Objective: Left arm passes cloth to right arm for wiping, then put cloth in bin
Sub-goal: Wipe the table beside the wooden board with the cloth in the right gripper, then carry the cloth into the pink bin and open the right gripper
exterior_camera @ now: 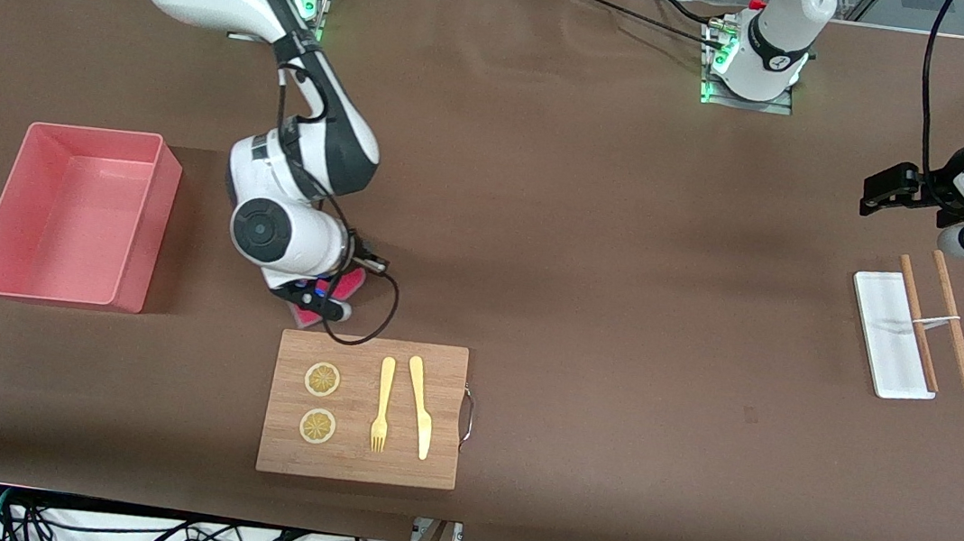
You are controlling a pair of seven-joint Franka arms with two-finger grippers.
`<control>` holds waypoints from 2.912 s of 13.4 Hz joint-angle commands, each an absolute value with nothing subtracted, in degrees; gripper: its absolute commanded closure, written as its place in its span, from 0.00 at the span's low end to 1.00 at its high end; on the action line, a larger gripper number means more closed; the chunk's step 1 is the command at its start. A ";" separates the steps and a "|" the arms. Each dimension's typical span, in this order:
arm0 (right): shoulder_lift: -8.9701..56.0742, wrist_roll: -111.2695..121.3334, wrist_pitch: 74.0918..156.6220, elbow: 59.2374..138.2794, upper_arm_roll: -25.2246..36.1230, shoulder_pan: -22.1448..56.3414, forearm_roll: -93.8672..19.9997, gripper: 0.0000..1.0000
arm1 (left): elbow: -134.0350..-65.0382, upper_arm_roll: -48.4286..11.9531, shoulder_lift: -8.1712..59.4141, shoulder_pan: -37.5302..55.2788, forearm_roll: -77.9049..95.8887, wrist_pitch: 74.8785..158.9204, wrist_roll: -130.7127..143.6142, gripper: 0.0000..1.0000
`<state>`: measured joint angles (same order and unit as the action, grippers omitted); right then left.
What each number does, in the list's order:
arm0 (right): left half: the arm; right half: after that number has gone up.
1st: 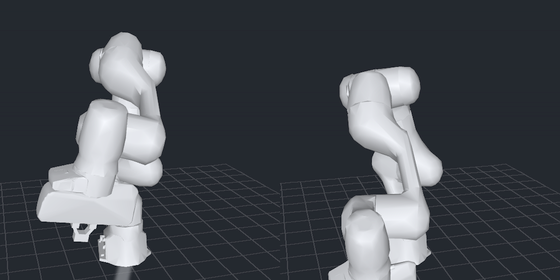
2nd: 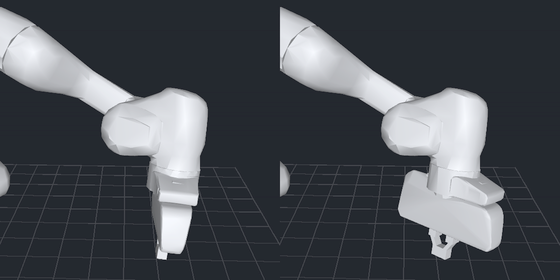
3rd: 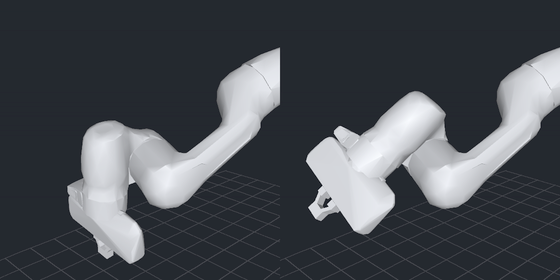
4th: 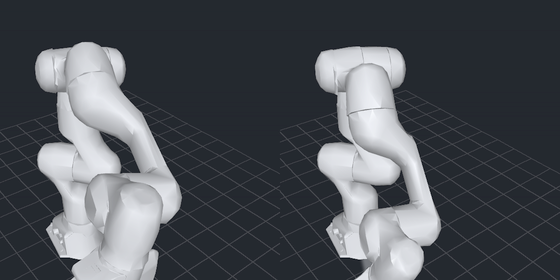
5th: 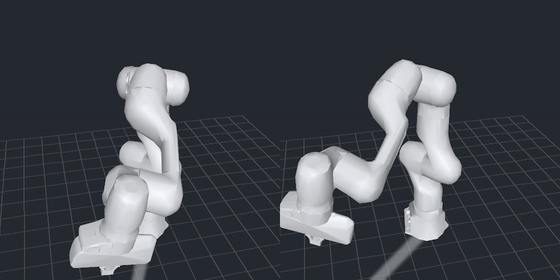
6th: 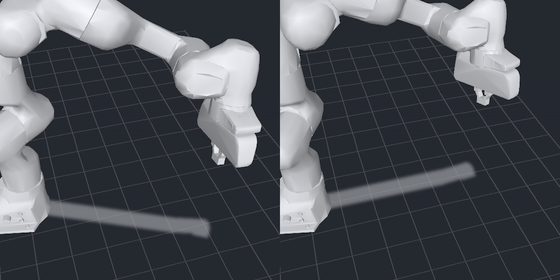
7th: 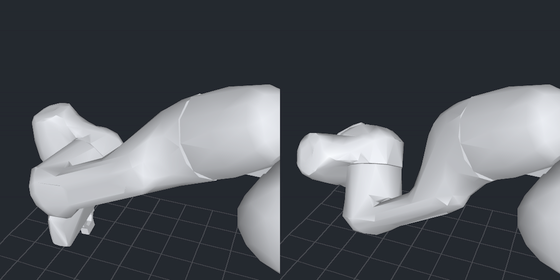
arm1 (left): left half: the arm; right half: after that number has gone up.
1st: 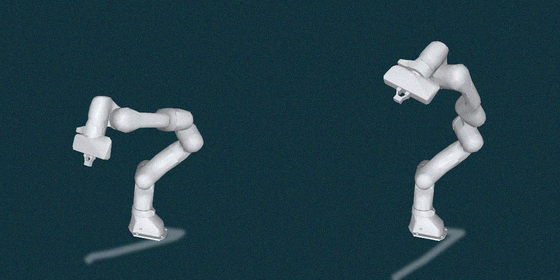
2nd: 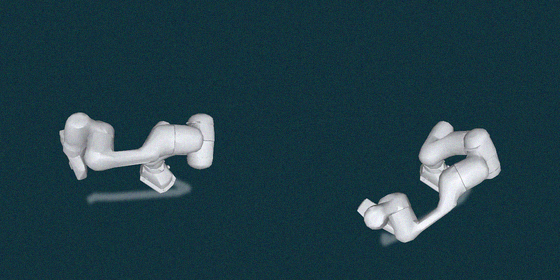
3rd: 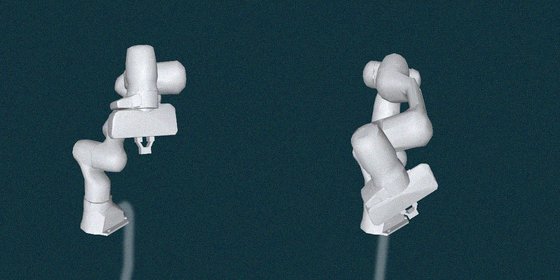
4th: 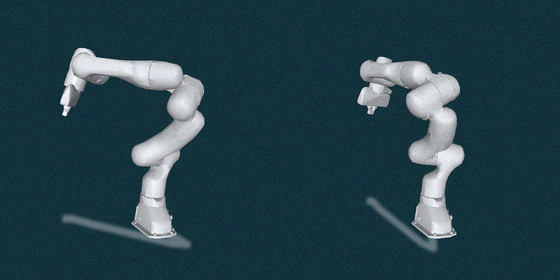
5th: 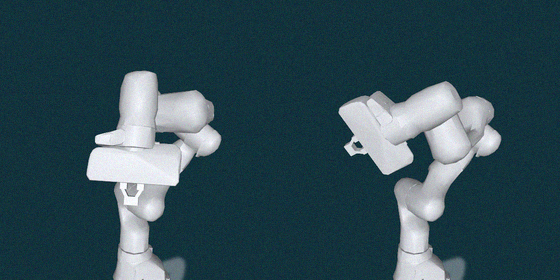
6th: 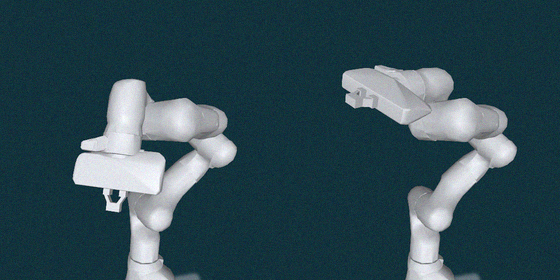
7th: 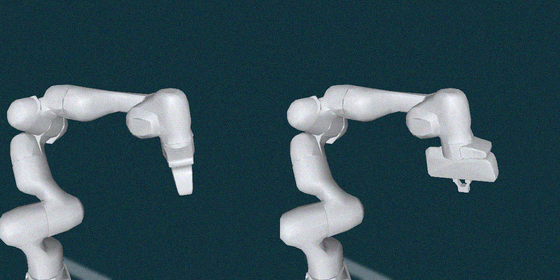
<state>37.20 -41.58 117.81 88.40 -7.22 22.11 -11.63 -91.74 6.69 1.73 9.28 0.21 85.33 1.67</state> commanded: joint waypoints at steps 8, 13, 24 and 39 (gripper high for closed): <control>37.27 -53.02 120.80 86.57 -14.15 21.89 -15.13 1.00 | -87.20 6.68 2.72 9.40 -1.84 83.85 -0.09 0.00; 37.27 -29.74 107.67 89.03 -9.41 12.32 -14.77 1.00 | -87.89 6.59 2.99 9.05 -1.32 84.46 0.09 0.00; 35.52 0.07 100.91 91.32 2.28 5.89 -7.40 1.00 | -87.63 6.50 3.08 9.67 -1.67 84.55 0.09 0.00; 15.91 17.02 68.58 74.64 2.37 -0.35 8.95 1.00 | -87.71 6.50 3.08 9.67 -1.67 84.55 0.17 0.00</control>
<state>15.83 12.56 72.72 79.10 2.93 0.45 6.12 -89.32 6.54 2.49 9.37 0.11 85.22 1.11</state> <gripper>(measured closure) 0.982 0.000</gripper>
